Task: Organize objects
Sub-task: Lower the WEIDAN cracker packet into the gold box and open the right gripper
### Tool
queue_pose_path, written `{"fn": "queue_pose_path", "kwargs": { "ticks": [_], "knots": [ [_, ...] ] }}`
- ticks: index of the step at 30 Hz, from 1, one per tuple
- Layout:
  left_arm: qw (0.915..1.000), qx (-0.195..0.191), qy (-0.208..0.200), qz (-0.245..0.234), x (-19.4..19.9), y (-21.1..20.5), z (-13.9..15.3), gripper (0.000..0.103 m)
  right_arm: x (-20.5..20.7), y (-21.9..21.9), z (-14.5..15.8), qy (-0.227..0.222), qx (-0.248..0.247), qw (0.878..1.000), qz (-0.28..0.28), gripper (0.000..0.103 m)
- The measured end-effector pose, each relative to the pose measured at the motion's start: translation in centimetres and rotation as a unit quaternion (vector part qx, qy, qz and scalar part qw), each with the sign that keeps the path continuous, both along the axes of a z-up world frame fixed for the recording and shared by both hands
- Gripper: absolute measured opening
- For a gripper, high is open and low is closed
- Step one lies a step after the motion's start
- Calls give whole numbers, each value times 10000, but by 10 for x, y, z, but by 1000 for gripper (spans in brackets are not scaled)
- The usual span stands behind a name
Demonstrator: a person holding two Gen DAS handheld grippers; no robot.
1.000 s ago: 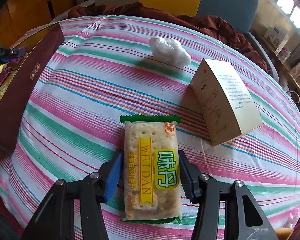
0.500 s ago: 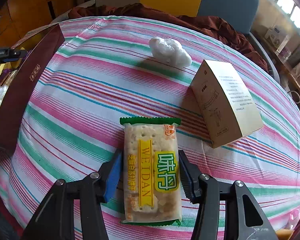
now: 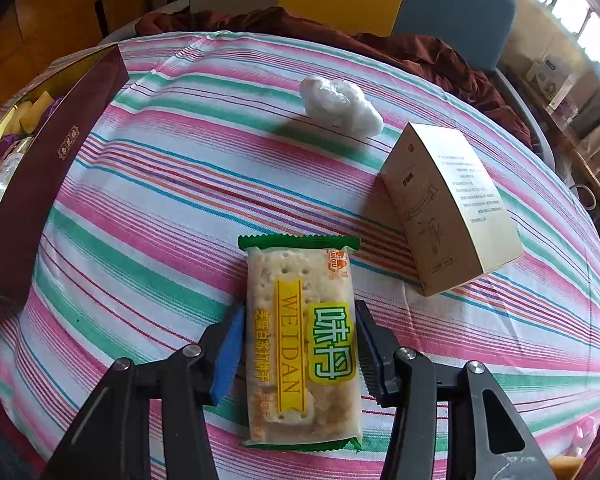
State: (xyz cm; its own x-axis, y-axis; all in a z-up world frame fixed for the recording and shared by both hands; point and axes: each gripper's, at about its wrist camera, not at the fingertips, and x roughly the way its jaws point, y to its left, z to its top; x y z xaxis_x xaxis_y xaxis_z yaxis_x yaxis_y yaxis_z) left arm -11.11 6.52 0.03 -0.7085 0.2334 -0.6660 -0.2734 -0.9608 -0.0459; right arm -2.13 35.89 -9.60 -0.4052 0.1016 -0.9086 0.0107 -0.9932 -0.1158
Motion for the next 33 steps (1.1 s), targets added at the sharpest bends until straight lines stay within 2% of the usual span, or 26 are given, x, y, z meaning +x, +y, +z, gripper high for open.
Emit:
{"fn": "queue_pose_path", "kwargs": {
  "ticks": [6, 13, 18, 25, 29, 33],
  "knots": [
    [9994, -141, 290, -95, 25, -4, 10, 55, -1, -3, -1, -17, 88, 9999, -62, 50],
    [9995, -46, 282, -153, 39, -13, 10, 55, 0, -8, 3, -106, 158, 9990, -400, 49],
    [9997, -17, 181, -177, 44, -20, 2, 55, -1, -17, 19, 3, -448, 9977, -504, 49],
    [9994, 220, -222, -119, 45, -37, -16, 55, -19, -82, 68, 603, -1114, 9918, 151, 49],
    [9986, 366, -370, 38, 44, -54, -23, 55, -36, -138, 88, 831, -1204, 9867, 702, 49],
    [9979, 442, -445, 152, 43, -70, -28, 55, -62, -191, 88, 821, -1139, 9835, 1145, 49]
  ]
}}
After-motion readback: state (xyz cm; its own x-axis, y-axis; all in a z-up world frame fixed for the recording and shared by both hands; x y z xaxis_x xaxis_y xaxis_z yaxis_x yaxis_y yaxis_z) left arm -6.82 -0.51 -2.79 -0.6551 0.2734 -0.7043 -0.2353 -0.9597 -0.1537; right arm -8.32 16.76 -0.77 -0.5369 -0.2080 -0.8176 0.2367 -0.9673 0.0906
